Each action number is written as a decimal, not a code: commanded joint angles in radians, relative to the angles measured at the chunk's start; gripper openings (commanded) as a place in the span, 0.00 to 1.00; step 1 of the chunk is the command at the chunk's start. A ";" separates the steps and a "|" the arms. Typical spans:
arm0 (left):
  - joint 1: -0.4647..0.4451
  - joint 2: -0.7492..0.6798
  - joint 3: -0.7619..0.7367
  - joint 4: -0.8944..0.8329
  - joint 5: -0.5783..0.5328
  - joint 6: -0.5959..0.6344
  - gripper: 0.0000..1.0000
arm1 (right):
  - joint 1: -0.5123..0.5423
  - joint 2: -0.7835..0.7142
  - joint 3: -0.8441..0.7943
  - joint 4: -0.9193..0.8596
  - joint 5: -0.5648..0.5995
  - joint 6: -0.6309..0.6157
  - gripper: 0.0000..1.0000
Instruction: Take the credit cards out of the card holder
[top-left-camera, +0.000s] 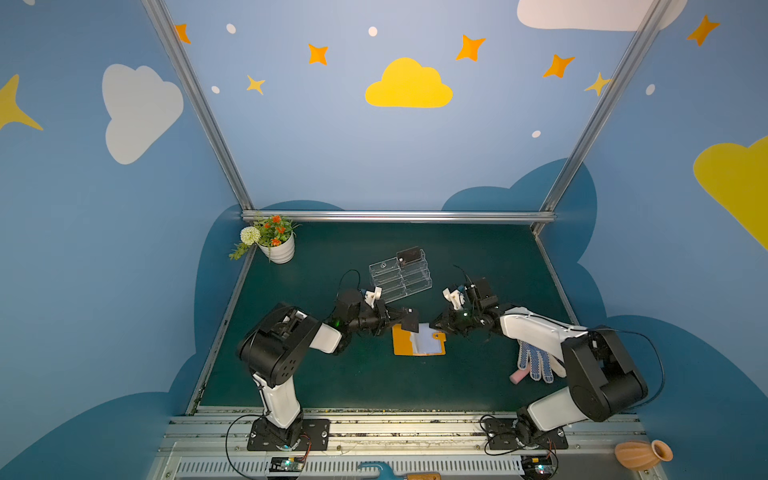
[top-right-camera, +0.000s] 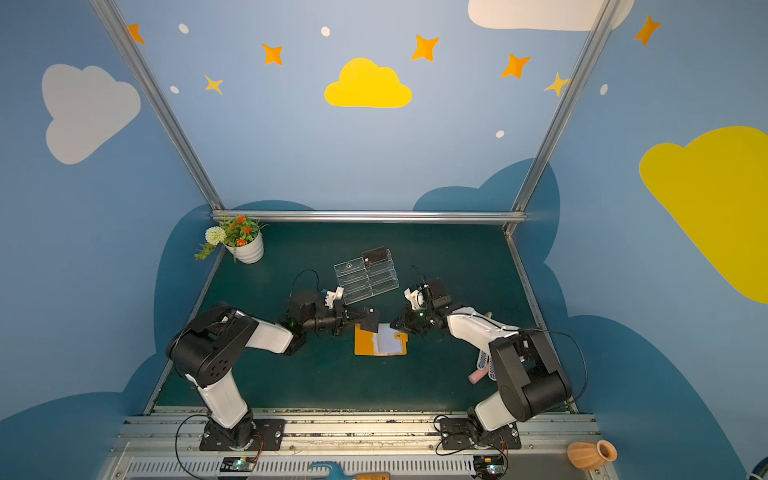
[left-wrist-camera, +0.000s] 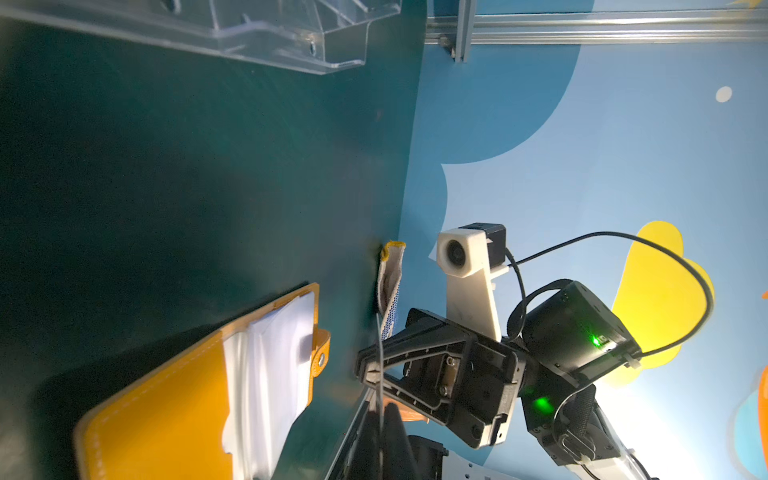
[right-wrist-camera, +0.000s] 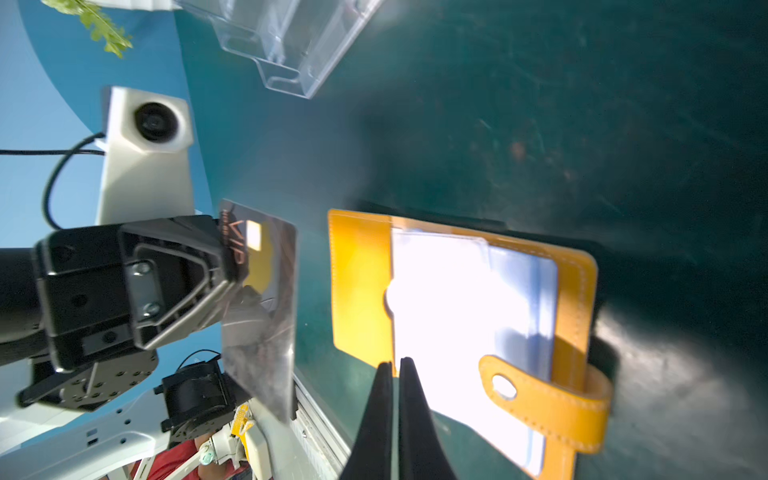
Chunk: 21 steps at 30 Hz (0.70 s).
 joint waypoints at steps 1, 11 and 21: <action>-0.004 -0.025 0.024 0.009 0.001 -0.008 0.04 | 0.012 0.001 0.050 -0.098 0.029 -0.022 0.00; -0.036 0.020 0.048 0.011 -0.010 -0.008 0.04 | 0.065 0.031 0.118 -0.114 0.033 -0.004 0.00; -0.052 0.054 0.051 0.021 -0.021 -0.006 0.04 | 0.096 0.077 0.166 -0.142 0.041 -0.005 0.00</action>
